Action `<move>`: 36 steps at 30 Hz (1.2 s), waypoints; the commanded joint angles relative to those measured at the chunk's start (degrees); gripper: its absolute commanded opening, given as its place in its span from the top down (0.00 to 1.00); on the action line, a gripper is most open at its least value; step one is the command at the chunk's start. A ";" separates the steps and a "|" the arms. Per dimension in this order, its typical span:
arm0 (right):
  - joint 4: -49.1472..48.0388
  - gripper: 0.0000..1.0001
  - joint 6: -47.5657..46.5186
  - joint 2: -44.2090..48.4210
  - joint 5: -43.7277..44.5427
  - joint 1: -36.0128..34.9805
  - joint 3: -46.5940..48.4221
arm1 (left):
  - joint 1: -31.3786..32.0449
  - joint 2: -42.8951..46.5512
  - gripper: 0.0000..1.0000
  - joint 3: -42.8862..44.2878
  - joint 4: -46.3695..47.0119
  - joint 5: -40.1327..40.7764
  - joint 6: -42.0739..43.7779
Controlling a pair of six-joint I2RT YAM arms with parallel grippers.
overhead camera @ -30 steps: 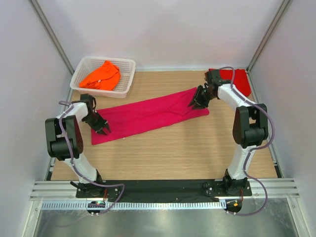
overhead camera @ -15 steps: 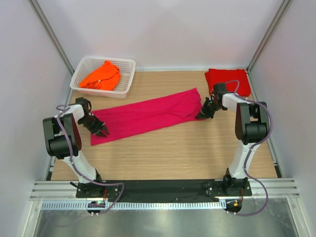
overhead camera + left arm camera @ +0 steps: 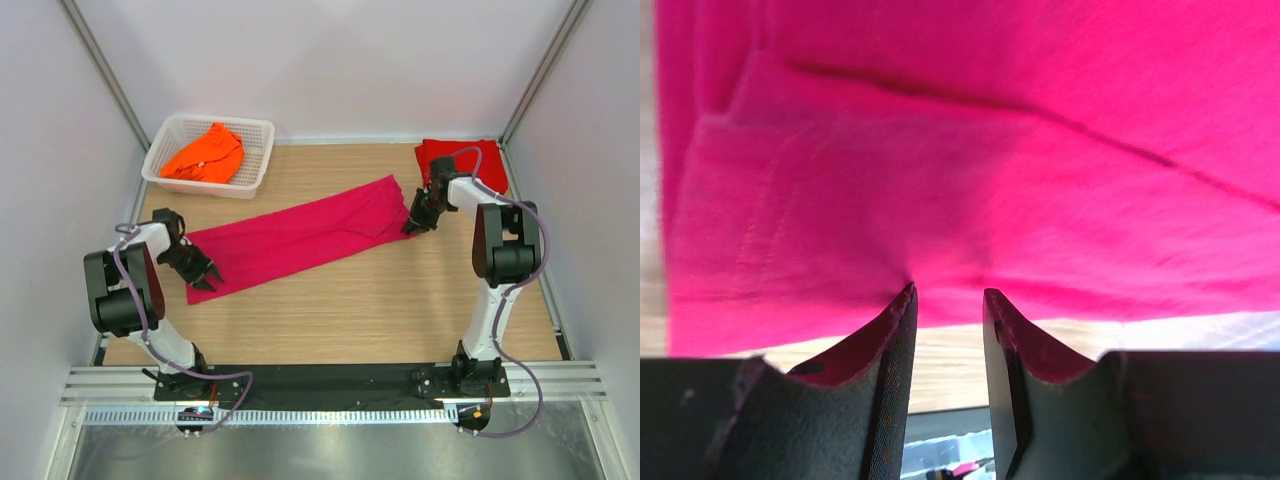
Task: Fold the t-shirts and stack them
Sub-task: Fold the tshirt
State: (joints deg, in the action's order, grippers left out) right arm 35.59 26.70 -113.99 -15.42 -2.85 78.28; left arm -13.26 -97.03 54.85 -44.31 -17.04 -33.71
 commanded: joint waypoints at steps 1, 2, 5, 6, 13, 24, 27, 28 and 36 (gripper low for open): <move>3.42 0.75 -3.75 -4.38 6.97 0.30 7.40 | -0.02 2.99 0.66 -2.73 -1.39 -1.33 1.46; 5.00 0.74 -4.45 -5.35 7.77 0.22 10.20 | -0.02 3.08 0.65 -2.90 -1.21 -1.42 1.20; 7.90 0.72 -6.48 -9.21 10.14 0.30 14.77 | -0.02 3.95 0.66 -2.20 -1.91 -3.35 0.41; 8.96 0.72 -7.01 -9.66 10.58 0.30 16.10 | 0.07 4.48 0.65 -1.77 -2.00 -4.31 0.23; 13.51 0.68 -11.31 -12.03 17.96 0.30 26.55 | 0.07 10.81 0.66 1.48 0.46 -9.23 4.44; 17.31 0.36 15.33 -5.54 31.32 -11.81 35.27 | 0.25 14.68 0.68 5.00 -1.74 -6.25 7.26; 17.93 0.35 25.48 -6.58 31.76 -17.17 33.61 | 0.25 15.29 0.68 5.79 -1.91 -5.64 7.43; 18.89 0.35 29.69 -7.37 34.64 -18.75 34.74 | 0.25 15.56 0.68 5.97 -2.09 -5.29 7.78; 22.94 0.29 35.79 -19.23 43.20 -23.43 43.09 | 1.30 16.09 0.68 5.27 -2.18 -4.93 8.84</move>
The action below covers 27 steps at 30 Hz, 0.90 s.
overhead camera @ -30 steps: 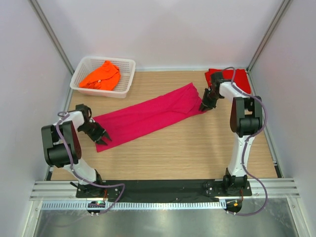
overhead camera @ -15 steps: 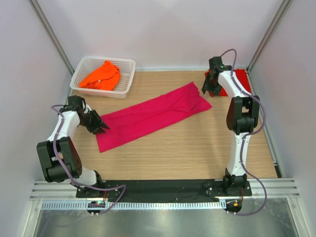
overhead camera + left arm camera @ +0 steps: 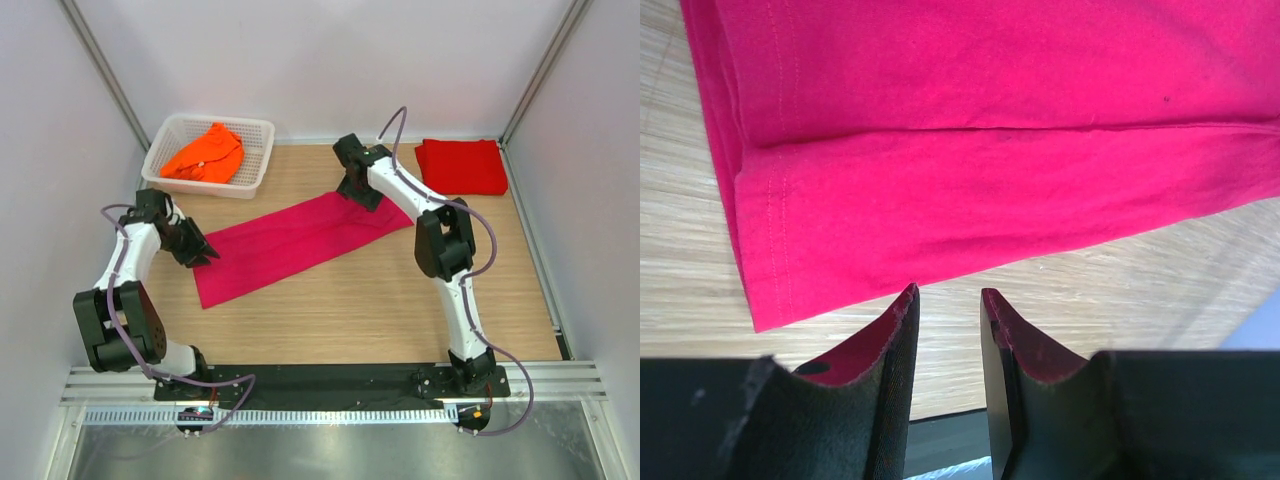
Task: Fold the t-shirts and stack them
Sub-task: Fold the tshirt
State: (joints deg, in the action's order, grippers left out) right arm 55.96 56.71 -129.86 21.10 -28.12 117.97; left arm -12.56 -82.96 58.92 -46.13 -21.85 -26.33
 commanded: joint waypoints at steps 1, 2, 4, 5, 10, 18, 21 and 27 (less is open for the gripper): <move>2.92 0.29 5.78 -4.34 6.50 1.75 4.36 | 0.86 1.84 0.68 1.29 -0.37 -0.21 1.54; 3.27 0.28 5.35 -5.48 6.23 1.66 4.89 | 0.95 1.23 0.68 1.38 -0.28 -0.30 1.54; 2.75 0.28 4.21 -8.03 6.23 1.49 5.42 | 0.96 0.70 0.68 1.46 -0.19 -0.65 1.54; 2.75 0.27 3.33 -8.82 6.32 1.31 5.60 | 0.96 0.26 0.68 1.55 -0.10 -0.48 1.63; -0.50 0.26 -8.61 -16.36 4.47 1.31 11.99 | 1.13 -0.63 0.68 1.47 -0.10 -0.57 1.63; -12.08 0.23 -36.56 -21.22 6.32 1.49 18.26 | 4.10 1.04 0.67 -0.03 -0.98 3.82 1.54; -16.32 0.16 -44.30 -20.87 7.72 1.40 19.39 | 6.92 1.04 0.56 1.11 -3.17 7.25 1.72; -12.12 0.06 -43.44 -14.39 5.44 1.40 27.30 | 18.17 -0.18 0.00 4.18 -5.11 16.02 3.29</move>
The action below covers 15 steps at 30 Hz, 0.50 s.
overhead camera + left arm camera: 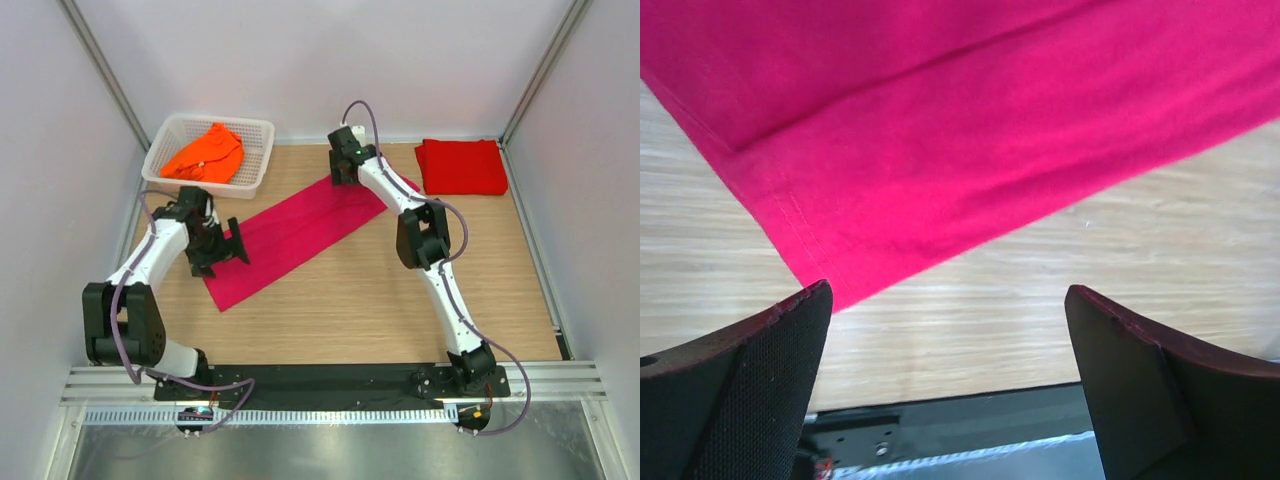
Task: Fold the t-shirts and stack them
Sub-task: Fold the tshirt
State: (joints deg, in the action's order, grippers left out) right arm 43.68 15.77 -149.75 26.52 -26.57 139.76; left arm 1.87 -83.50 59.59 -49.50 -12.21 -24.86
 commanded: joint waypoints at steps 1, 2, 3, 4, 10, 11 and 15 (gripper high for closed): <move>1.22 0.05 -1.80 7.18 -0.07 -0.15 5.43 | 4.63 -0.25 0.00 5.25 -2.01 7.89 2.27; 3.49 0.05 -0.14 8.76 -0.16 -0.24 5.08 | 6.03 -1.91 0.00 6.14 -2.88 9.38 3.14; 4.65 0.06 0.48 12.69 -0.42 -0.24 3.34 | 6.56 -2.80 0.00 7.11 -3.67 11.40 3.59; 5.88 0.05 1.01 14.47 -1.03 -0.24 2.10 | 6.92 -3.67 0.01 8.77 -4.11 11.85 4.03; 14.59 0.05 3.04 30.97 -4.55 -0.24 -13.53 | 11.75 -10.44 0.14 12.30 -5.08 18.96 4.21; 14.50 0.05 3.21 33.10 -4.64 -0.24 -16.42 | 12.54 -11.23 0.23 12.56 -5.00 19.58 3.69; 11.26 0.05 4.00 44.97 -6.04 -0.24 -33.02 | 16.76 -16.41 0.42 12.74 -3.15 24.42 2.19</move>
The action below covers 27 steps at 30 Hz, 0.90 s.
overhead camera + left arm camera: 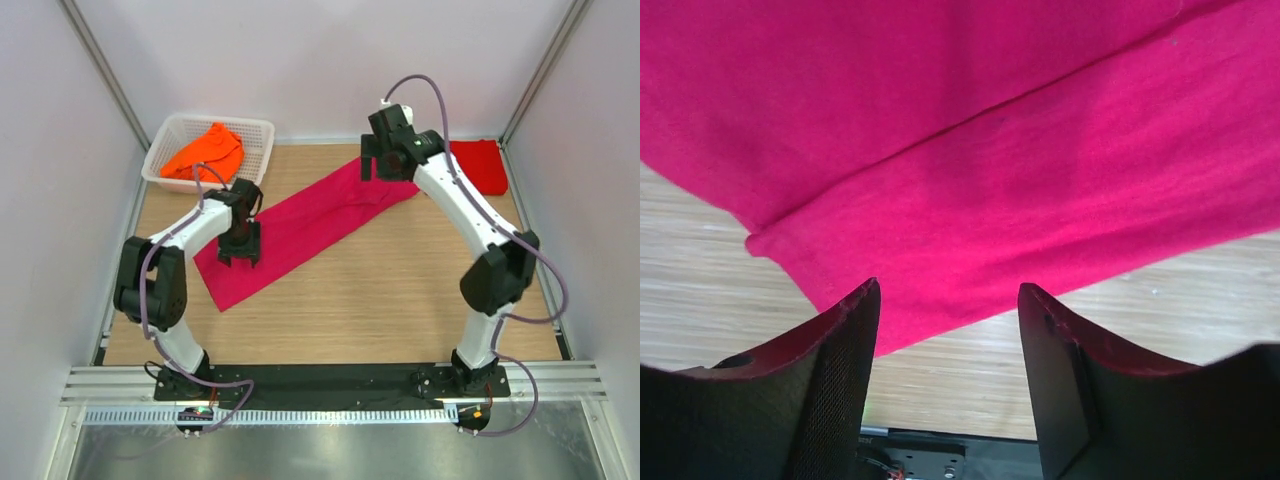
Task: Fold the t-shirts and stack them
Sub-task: Fold the tshirt
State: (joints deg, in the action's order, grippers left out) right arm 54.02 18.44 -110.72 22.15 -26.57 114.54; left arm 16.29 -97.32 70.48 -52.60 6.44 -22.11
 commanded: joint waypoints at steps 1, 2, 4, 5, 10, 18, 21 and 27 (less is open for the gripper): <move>0.65 0.05 2.04 7.69 -2.89 -0.33 -9.84 | 2.77 -3.66 0.42 1.77 0.39 6.39 -0.83; 0.39 0.05 2.30 10.93 -3.16 -0.24 -11.60 | 3.04 -4.71 0.42 1.77 0.83 6.74 -0.92; 0.30 0.05 3.01 13.58 -4.13 -0.41 -16.70 | 3.13 -7.70 0.42 1.86 0.66 5.17 -1.70; 0.04 0.05 3.18 14.82 -4.31 -0.24 -18.29 | 3.13 -8.32 0.41 1.60 1.44 4.21 -1.88; -1.46 0.05 3.80 21.59 -4.84 -0.33 -27.17 | 4.53 -11.83 0.41 -2.26 3.99 -2.29 -4.43; -2.78 0.04 3.36 23.88 -4.13 0.37 -32.45 | 15.49 -14.92 0.39 -3.77 7.07 -13.72 -12.77; -4.18 0.04 3.97 22.30 -4.48 2.39 -32.28 | 21.38 -14.57 0.38 -2.63 8.74 -18.82 -18.48; -8.75 0.04 3.19 10.81 -3.52 5.56 -25.00 | 33.34 -13.87 0.33 3.87 9.10 -22.17 -25.96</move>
State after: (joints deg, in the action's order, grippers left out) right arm 50.37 21.47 -94.19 17.54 -22.02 84.58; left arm 45.25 -109.45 72.36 -49.87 -9.10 -41.82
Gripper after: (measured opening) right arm 0.959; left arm 0.662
